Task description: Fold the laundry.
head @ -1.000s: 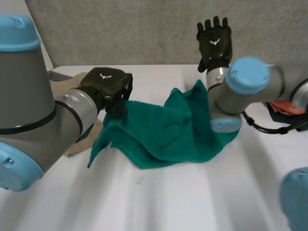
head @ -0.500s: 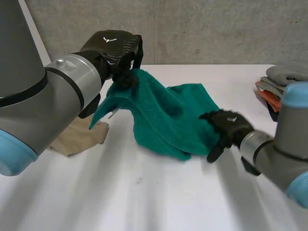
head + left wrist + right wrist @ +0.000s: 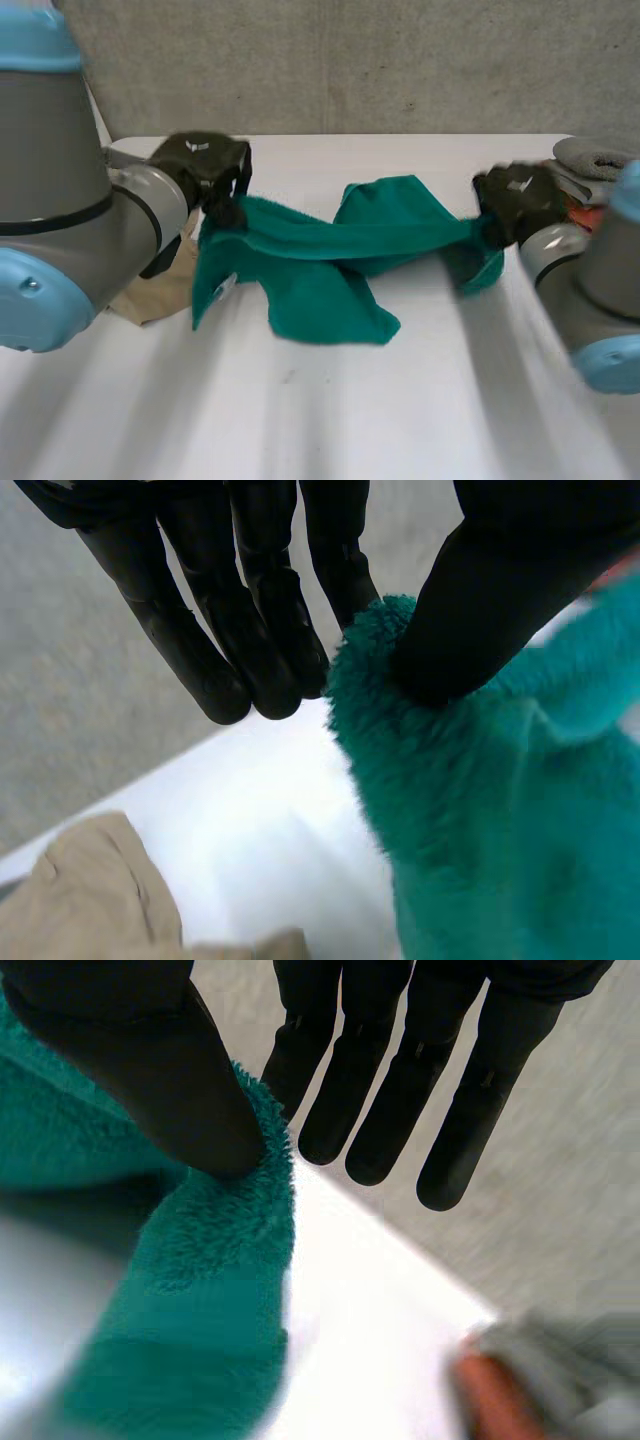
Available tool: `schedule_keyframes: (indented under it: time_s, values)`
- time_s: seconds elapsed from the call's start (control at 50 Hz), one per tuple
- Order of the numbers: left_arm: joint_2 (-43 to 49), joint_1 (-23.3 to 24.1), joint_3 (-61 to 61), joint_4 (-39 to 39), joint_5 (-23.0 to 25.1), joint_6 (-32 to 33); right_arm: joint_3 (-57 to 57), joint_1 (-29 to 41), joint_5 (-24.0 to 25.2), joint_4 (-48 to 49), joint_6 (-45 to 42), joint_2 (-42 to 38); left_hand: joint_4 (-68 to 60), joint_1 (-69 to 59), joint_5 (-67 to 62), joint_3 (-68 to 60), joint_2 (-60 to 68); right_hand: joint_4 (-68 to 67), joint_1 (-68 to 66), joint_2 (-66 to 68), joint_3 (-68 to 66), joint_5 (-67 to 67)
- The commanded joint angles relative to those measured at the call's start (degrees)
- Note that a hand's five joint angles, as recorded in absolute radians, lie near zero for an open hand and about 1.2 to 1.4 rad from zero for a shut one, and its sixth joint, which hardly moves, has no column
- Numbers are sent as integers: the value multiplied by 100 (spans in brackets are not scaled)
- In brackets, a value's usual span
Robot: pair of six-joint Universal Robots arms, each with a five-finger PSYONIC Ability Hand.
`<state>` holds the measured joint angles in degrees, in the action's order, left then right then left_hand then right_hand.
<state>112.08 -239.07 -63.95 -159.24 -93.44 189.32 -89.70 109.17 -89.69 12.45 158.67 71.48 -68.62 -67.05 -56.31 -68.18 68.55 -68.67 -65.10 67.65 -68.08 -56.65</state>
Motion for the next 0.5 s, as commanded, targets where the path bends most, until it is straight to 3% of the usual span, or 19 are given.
schedule_keyframes:
  time_s: [0.02, 0.16, 0.2, 0.38, 0.5]
  values:
    - [700, -148, -21, 15, 133, 403, 172, -300, 514, -934, -985, 1086, -1138, -1295, -1369, -1182, 1145, -1133, -1490, 1235, -1192, -1335]
    - [1421, -157, 417, 33, 238, 719, 733, -432, 760, -2877, -2058, 685, -1138, -1295, -1369, -1182, 1145, -1133, -1490, 1235, -1192, -1335]
    - [1545, -149, 602, -2, 308, 834, 936, -406, 778, -3012, -2182, 473, -1138, -1295, -1369, -1182, 1145, -1133, -1490, 1235, -1192, -1335]
    - [1976, -394, 2069, -950, 643, 1239, 2649, -221, 445, -2406, -1419, -1179, -1138, -1295, -1369, -1182, 1145, -1133, -1490, 1235, -1192, -1335]
    - [1836, -465, 3203, -2048, 607, 1054, 4144, -177, -144, -791, -611, -1593, -1138, -1295, -1369, -1182, 1145, -1133, -1490, 1235, -1192, -1335]
